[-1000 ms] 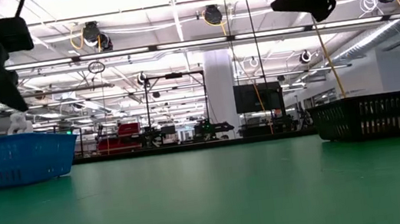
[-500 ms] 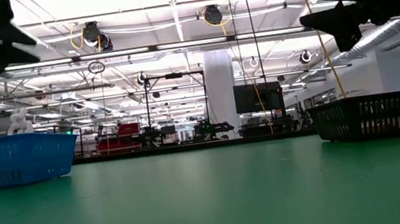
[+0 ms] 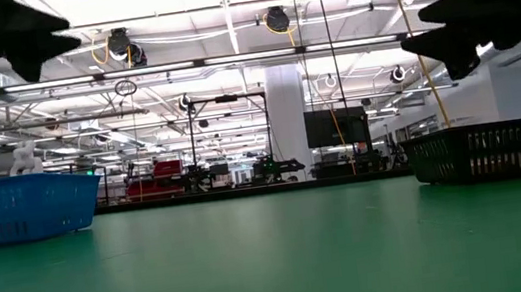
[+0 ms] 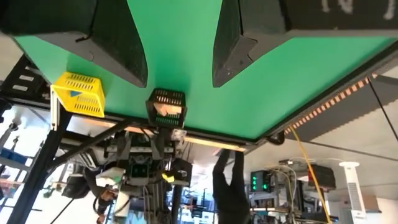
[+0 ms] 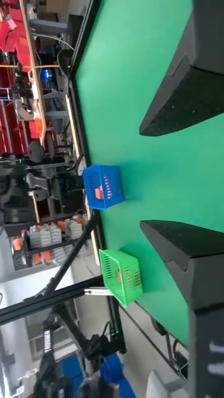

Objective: Sort & place blocks by color
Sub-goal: Return to Home Position

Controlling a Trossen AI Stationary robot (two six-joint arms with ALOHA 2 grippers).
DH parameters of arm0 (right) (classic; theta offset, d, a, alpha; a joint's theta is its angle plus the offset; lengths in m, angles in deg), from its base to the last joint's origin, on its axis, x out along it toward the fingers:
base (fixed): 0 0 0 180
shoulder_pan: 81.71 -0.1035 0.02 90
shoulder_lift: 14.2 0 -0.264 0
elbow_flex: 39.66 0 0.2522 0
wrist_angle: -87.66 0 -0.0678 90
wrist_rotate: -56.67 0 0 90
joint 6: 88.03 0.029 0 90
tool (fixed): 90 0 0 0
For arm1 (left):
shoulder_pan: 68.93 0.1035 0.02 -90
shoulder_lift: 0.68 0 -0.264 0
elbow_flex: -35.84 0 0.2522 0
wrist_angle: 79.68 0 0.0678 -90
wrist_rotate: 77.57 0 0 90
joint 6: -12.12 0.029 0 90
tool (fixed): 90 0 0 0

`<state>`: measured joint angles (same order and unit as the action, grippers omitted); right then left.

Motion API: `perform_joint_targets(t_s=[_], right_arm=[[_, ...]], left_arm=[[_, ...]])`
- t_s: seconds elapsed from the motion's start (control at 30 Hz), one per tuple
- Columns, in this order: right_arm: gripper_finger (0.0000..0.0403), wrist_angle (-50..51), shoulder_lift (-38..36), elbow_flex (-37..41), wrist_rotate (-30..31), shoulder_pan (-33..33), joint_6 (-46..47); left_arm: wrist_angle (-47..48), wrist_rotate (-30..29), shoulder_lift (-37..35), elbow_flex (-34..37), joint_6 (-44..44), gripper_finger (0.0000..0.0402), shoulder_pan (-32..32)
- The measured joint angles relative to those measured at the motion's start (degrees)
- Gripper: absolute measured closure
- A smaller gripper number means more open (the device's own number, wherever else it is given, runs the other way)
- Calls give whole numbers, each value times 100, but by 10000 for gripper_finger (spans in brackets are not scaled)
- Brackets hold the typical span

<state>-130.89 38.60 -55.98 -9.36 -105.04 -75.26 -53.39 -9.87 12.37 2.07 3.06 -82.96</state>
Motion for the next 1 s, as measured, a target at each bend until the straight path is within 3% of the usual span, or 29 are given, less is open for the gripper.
perform_joint_targets(t_s=[0.57, 1.0], right_arm=[[177, 72, 2, 30, -2, 0, 92], [177, 204, 3, 34, -22, -2, 157]], left_arm=[[-2343, 462, -2, 1801, 50, 220, 0], [-2615, 487, 5, 1945, 275, 220, 0]])
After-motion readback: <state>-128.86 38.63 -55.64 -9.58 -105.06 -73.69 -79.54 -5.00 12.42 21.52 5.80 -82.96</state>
